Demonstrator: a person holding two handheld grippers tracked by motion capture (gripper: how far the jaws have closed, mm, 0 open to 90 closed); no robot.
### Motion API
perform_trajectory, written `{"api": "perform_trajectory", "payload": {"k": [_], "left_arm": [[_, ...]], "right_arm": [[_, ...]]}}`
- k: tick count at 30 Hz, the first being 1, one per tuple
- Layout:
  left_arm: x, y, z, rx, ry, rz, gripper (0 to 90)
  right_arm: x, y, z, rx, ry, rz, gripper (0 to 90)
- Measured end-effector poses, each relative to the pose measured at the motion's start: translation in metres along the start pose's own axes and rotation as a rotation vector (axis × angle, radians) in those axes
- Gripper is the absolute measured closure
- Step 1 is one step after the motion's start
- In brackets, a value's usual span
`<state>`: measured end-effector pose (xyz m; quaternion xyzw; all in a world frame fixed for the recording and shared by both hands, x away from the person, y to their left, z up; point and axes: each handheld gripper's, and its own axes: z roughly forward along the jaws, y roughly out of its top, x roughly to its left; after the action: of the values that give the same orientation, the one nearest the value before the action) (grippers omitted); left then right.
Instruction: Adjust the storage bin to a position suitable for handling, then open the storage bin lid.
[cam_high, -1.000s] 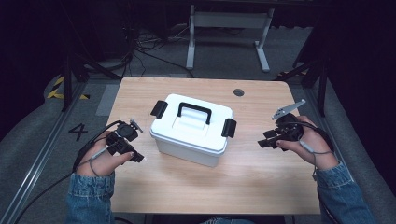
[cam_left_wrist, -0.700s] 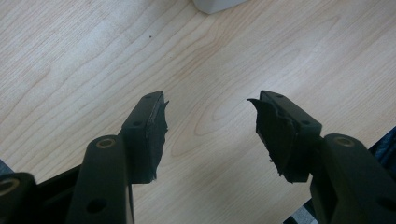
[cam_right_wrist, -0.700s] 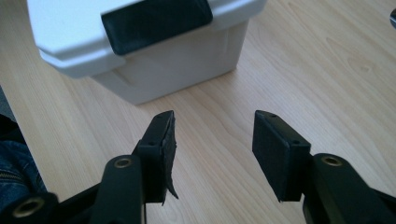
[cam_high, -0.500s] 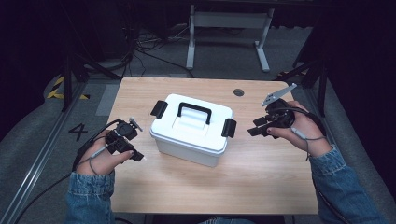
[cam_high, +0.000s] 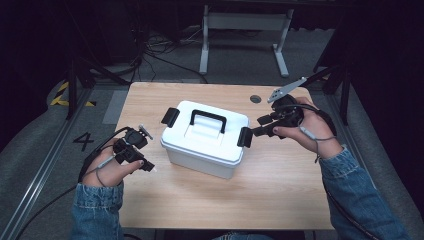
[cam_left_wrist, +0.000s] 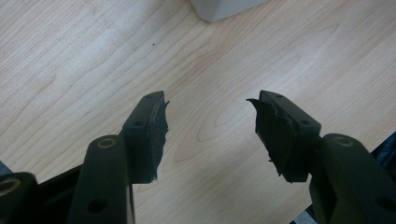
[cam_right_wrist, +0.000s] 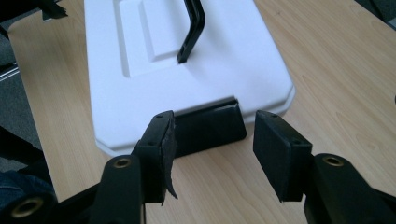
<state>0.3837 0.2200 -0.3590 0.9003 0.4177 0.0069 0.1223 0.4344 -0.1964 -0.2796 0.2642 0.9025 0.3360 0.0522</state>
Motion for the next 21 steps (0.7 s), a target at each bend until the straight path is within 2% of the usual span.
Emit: {"api": "perform_trajectory", "payload": {"k": [13,21], "left_arm": [[0.001,-0.003,-0.004,-0.020,0.006,-0.005,45.0],[0.002,-0.007,-0.006,-0.026,0.012,-0.011,45.0]], "right_arm": [[0.007,0.036,0.028,-0.024,0.054,-0.030,49.0],[0.004,0.054,0.056,-0.023,0.081,-0.036,49.0]]}}
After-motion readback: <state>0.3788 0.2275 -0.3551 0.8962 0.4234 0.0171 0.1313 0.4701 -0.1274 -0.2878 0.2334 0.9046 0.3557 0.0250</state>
